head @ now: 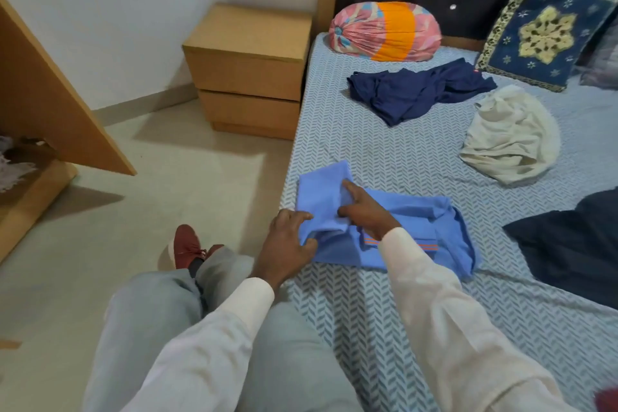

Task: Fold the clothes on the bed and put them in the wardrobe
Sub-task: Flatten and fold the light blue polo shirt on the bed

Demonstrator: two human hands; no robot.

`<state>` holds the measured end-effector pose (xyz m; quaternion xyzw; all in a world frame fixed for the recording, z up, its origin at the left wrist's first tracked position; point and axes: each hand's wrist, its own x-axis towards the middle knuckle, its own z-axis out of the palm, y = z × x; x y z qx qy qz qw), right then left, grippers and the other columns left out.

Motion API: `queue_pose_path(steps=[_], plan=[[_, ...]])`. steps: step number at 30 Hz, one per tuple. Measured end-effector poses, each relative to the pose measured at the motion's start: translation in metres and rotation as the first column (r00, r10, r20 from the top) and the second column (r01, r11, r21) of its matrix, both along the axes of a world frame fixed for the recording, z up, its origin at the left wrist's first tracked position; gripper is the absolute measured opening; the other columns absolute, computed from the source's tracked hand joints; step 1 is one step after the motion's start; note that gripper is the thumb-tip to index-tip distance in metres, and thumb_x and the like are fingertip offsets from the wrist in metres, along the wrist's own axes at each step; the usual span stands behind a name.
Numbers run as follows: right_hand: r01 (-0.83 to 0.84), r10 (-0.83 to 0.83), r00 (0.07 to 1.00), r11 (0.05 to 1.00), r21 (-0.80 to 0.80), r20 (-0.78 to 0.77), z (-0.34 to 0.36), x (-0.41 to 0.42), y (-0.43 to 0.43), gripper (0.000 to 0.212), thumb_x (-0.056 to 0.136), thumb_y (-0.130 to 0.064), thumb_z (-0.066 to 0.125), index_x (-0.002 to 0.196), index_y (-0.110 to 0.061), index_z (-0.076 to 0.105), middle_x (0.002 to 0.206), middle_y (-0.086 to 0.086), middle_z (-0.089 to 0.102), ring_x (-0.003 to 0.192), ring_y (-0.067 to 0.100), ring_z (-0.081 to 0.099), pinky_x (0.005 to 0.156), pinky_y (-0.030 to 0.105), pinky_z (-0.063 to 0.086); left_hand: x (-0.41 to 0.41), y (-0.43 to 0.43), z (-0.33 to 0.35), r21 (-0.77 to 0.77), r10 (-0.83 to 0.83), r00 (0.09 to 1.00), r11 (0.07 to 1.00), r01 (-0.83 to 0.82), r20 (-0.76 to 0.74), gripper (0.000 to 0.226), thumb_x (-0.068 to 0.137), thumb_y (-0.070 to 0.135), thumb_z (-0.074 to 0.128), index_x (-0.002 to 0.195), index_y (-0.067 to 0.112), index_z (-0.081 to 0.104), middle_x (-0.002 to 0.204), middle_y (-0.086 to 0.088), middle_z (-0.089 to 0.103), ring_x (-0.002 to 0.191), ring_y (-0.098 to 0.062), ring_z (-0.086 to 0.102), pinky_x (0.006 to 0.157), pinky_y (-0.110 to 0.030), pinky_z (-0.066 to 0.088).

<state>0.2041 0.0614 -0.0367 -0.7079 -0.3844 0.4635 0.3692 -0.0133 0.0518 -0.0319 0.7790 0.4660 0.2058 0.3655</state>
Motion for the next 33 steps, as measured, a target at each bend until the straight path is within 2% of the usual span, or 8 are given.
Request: queue_pose_path(steps=[4, 8, 12, 15, 20, 25, 30, 33], plan=[[0.153, -0.152, 0.982, 0.988, -0.003, -0.112, -0.001, 0.055, -0.039, 0.086, 0.079, -0.001, 0.063, 0.155, -0.017, 0.026, 0.147, 0.013, 0.046, 0.109, 0.023, 0.057, 0.072, 0.028, 0.052, 0.019, -0.009, -0.015, -0.138, -0.137, 0.961, 0.985, 0.106, -0.242, 0.093, 0.062, 0.065, 0.037, 0.147, 0.027, 0.038, 0.142, -0.008, 0.031, 0.128, -0.031, 0.037, 0.106, -0.04, 0.039], [0.211, -0.219, 0.969, 0.974, -0.079, -0.117, -0.002, 0.102, -0.073, 0.073, 0.091, 0.002, 0.053, 0.152, -0.03, 0.03, 0.131, 0.003, 0.054, 0.083, 0.019, 0.06, 0.059, 0.029, 0.05, 0.037, -0.017, -0.031, -0.108, -0.252, 0.885, 0.968, 0.228, -0.391, 0.085, 0.078, 0.056, 0.052, 0.153, 0.031, 0.022, 0.145, -0.008, 0.03, 0.128, -0.032, 0.034, 0.103, -0.041, 0.039], [0.308, -0.321, 0.937, 0.945, -0.113, -0.135, -0.002, 0.14, -0.1, 0.071, 0.089, 0.005, 0.05, 0.146, -0.036, 0.037, 0.13, 0.003, 0.053, 0.095, 0.035, 0.064, 0.066, 0.035, 0.052, 0.051, -0.029, -0.037, -0.028, -0.291, 0.829, 0.948, 0.317, -0.478, 0.088, 0.07, 0.062, 0.031, 0.153, 0.036, 0.017, 0.137, -0.005, 0.04, 0.12, -0.029, 0.038, 0.096, -0.037, 0.042], [0.368, -0.379, 0.911, 0.925, -0.093, -0.162, -0.002, 0.159, -0.115, 0.071, 0.089, 0.009, 0.048, 0.151, -0.023, 0.035, 0.148, -0.002, 0.036, 0.127, 0.032, 0.052, 0.071, 0.034, 0.056, 0.06, -0.035, -0.035, -0.102, -0.364, 0.838, 0.93, 0.354, -0.406, 0.089, 0.07, 0.066, 0.033, 0.153, 0.038, 0.018, 0.135, -0.005, 0.039, 0.121, -0.03, 0.036, 0.102, -0.036, 0.039], [0.332, -0.339, 0.94, 0.933, -0.137, -0.029, -0.003, 0.175, -0.132, 0.073, 0.086, 0.006, 0.049, 0.152, -0.021, 0.034, 0.156, 0.001, 0.03, 0.119, 0.024, 0.053, 0.082, 0.041, 0.053, 0.077, -0.04, -0.037, -0.283, -0.357, 0.918, 0.911, 0.301, -0.174, 0.069, 0.093, 0.04, 0.061, 0.152, 0.034, 0.026, 0.133, -0.005, 0.035, 0.128, -0.024, 0.035, 0.109, -0.036, 0.034], [0.225, -0.206, 0.97, 0.963, -0.15, 0.13, 0.006, 0.182, -0.146, 0.079, 0.081, 0.0, 0.07, 0.15, -0.021, 0.038, 0.157, 0.001, 0.026, 0.14, 0.025, 0.034, 0.09, 0.038, 0.046, 0.082, -0.031, -0.044, -0.401, -0.329, 0.943, 0.872, 0.281, -0.055, 0.076, 0.084, 0.061, 0.056, 0.151, 0.036, 0.027, 0.143, -0.005, 0.041, 0.126, -0.025, 0.05, 0.104, -0.041, 0.045], [0.165, -0.055, 0.844, 0.973, -0.16, 0.534, -0.01, 0.19, -0.169, 0.068, 0.071, 0.001, 0.08, 0.133, -0.017, 0.057, 0.139, 0.012, 0.04, 0.125, 0.032, 0.049, 0.09, 0.04, 0.051, 0.095, -0.029, -0.035, -0.369, -0.241, 0.971, 0.901, 0.227, 0.009, 0.062, 0.098, 0.027, 0.056, 0.153, 0.023, 0.028, 0.15, -0.007, 0.04, 0.128, -0.029, 0.05, 0.099, -0.041, 0.048], [0.182, -0.023, 0.785, 0.964, -0.195, 0.619, -0.025, 0.185, -0.178, 0.06, 0.072, -0.001, 0.078, 0.128, -0.017, 0.062, 0.138, 0.019, 0.04, 0.117, 0.038, 0.054, 0.092, 0.043, 0.051, 0.1, -0.027, -0.037, -0.368, -0.219, 0.975, 0.905, 0.213, 0.026, 0.066, 0.096, 0.02, 0.059, 0.153, 0.025, 0.028, 0.146, -0.011, 0.045, 0.119, -0.033, 0.056, 0.093, -0.047, 0.052]])
